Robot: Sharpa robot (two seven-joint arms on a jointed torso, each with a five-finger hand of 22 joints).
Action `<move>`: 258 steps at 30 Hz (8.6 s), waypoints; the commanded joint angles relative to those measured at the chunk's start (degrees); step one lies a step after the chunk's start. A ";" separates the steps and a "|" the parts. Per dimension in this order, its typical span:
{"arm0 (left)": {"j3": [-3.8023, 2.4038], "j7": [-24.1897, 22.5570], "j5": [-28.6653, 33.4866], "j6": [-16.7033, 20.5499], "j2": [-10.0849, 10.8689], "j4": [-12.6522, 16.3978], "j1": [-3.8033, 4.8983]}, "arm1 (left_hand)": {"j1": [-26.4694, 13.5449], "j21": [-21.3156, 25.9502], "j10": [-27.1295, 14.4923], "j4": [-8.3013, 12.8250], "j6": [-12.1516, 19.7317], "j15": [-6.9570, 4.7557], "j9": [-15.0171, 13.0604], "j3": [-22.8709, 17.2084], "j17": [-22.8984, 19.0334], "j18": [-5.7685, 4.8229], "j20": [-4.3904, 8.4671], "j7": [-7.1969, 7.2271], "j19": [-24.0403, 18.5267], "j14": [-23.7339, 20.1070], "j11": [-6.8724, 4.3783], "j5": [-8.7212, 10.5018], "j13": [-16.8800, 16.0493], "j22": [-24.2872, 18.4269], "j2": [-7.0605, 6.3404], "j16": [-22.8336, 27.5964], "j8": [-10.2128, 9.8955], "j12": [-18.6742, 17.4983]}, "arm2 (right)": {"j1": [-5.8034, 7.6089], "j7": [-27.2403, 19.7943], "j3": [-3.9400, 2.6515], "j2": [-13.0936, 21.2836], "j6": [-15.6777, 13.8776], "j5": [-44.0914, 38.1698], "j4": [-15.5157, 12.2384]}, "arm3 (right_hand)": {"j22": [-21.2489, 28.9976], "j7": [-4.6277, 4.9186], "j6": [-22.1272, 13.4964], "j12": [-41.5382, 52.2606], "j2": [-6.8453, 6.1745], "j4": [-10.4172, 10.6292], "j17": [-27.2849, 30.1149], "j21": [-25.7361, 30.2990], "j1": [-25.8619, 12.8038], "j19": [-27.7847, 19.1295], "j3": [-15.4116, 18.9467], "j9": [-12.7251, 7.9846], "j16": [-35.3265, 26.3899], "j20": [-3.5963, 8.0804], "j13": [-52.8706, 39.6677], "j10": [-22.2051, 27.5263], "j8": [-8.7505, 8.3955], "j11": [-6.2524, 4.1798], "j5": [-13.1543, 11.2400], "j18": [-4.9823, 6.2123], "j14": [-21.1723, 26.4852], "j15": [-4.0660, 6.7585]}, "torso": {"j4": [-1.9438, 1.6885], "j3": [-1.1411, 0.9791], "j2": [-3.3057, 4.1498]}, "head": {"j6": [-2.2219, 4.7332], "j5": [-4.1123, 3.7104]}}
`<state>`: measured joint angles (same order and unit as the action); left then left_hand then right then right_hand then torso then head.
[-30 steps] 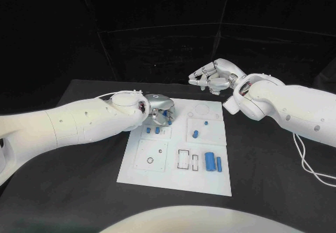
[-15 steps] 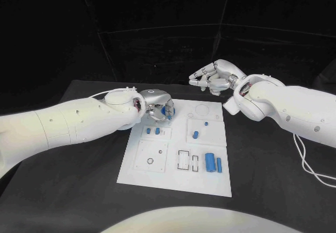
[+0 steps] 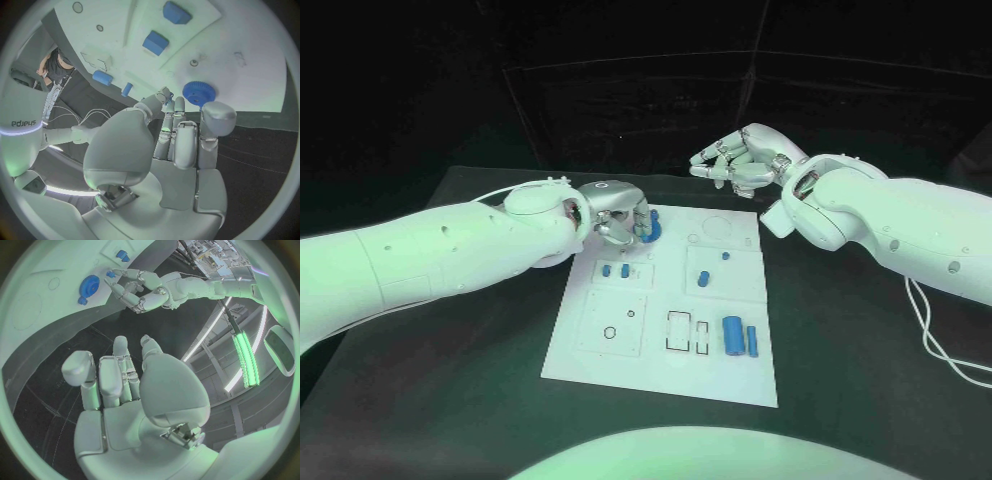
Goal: Assemble the parts on the task board
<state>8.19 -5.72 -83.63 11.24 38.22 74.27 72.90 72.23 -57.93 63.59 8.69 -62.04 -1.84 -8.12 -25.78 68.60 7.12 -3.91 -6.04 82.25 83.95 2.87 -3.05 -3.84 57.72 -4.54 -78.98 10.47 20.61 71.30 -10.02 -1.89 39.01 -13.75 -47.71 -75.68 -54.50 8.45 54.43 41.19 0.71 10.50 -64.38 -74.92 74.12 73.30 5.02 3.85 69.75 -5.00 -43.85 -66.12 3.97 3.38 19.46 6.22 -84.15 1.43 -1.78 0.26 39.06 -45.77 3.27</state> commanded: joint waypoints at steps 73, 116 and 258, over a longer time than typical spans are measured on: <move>-0.39 2.77 2.78 -6.45 3.02 -0.57 -1.37 | -0.91 -0.33 1.04 -0.80 -0.56 -0.05 0.24 0.45 -0.28 -0.31 0.17 -0.21 0.28 1.77 -0.11 0.24 -0.11 0.22 -0.31 -0.19 -0.36 -0.77 | -0.10 -0.52 -0.03 -0.03 0.08 -0.04 0.02 | 0.09 0.01 -0.21 -0.22 0.62 0.09 0.00 0.39 0.13 -0.40 0.13 0.07 -0.23 0.00 0.12 0.45 0.35 -0.05 0.22 0.48 -0.86 -0.27 | 0.10 -0.05 0.05 | -0.26 0.59; -0.37 4.31 2.79 -8.08 2.55 -0.90 -1.49 | -0.26 -0.45 0.23 -1.15 3.86 0.88 2.33 0.63 -0.93 -0.44 -0.45 -2.02 0.04 1.62 1.15 0.24 -0.13 0.67 -1.16 -0.01 -4.10 -3.07 | -0.10 -0.43 -0.03 0.06 0.08 -0.04 0.02 | 0.09 0.01 -0.21 -0.22 0.62 0.09 0.00 0.39 0.13 -0.40 0.13 0.07 -0.23 0.00 0.12 0.45 0.35 -0.05 0.22 0.48 -0.86 -0.27 | 0.11 -0.03 0.03 | -0.52 0.49; -0.34 -23.29 80.88 -1.94 11.50 6.81 -1.21 | 1.22 25.47 -4.15 -2.17 4.55 2.73 4.29 1.02 -37.09 3.29 -2.52 -3.66 -12.49 -15.91 2.92 0.10 -0.69 -20.65 -0.26 22.51 -4.87 -1.64 | -11.48 11.39 1.91 -1.76 -6.28 -44.45 -18.72 | 0.01 0.20 10.10 -31.88 -7.36 -17.20 8.53 0.10 5.73 1.84 -41.55 -0.01 -7.27 0.10 39.87 -3.37 -0.26 0.95 -11.37 0.34 -0.59 -0.55 | 0.17 0.49 -0.32 | -0.64 3.11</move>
<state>7.90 -28.76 -3.01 9.82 49.84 81.08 71.58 73.08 -32.73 59.88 6.41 -57.83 1.03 -3.90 -25.06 31.57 9.67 -6.43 -9.81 69.89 68.39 5.94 -3.09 -4.62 37.14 -5.07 -56.31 5.56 18.63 59.94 2.53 0.02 37.45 -21.15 -93.26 -94.54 -54.44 8.43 64.84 9.30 -7.31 -6.64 -55.82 -74.48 79.97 74.73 -36.18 3.90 62.21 -4.79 -3.89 -68.90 3.94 4.90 7.70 7.56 -83.84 0.93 -1.66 0.79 38.77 -46.26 5.93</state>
